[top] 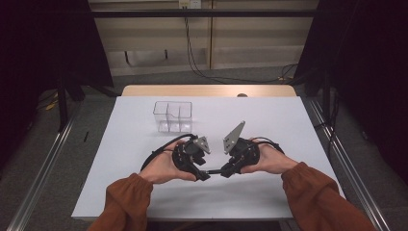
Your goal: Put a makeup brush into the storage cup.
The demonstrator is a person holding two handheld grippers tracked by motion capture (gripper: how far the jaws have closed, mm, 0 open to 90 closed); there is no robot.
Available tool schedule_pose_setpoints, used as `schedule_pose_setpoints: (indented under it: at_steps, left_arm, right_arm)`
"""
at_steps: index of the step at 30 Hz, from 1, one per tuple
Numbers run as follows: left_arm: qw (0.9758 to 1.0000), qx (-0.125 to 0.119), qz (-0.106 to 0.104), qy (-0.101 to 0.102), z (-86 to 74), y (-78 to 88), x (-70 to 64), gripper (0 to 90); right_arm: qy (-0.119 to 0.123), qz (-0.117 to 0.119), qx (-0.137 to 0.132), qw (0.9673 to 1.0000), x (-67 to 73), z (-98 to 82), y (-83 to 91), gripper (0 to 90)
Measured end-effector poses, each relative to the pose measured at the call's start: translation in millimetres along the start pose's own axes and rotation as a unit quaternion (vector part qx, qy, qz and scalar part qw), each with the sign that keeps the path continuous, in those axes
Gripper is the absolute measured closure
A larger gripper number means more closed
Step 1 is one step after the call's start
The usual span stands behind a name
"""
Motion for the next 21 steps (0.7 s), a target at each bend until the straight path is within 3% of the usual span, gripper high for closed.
schedule_pose_setpoints:
  at_steps: [3,8,14,18,21]
  left_arm:
    - [0.9999,-0.004,0.012,0.001,-3.3,2.1,1.6,29.8]
    - [0.9989,-0.029,0.025,0.029,-10.4,4.3,4.0,16.4]
    - [0.9966,-0.05,0.04,0.053,-20.2,7.9,7.1,8.9]
    - [0.9952,-0.07,0.036,0.058,-27.7,11.4,7.9,4.3]
    - [0.9939,-0.078,0.045,0.063,-32.5,13.1,7.7,3.9]
  right_arm:
    - [-0.002,0.0,-0.001,1.0,-0.1,-1.1,-0.2,79.9]
    - [-0.008,-0.001,-0.003,1.0,-0.1,-5.1,0.7,79.9]
    - [-0.015,-0.005,-0.008,0.9998,0.4,-12.1,1.7,79.8]
    - [-0.024,-0.007,-0.012,0.9996,0.1,-18.2,2.2,79.9]
    - [-0.03,-0.008,-0.017,0.9994,0.1,-22.8,3.2,79.8]
Point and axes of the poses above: each handheld gripper's, and its own axes: y roughly backward along the jaws, z roughly out of its top, x roughly to its left, the point moved 1 cm from there along -y, roughly forward along the jaws, and after that the axes turned 10 degrees about x, right-handed, at the moved point
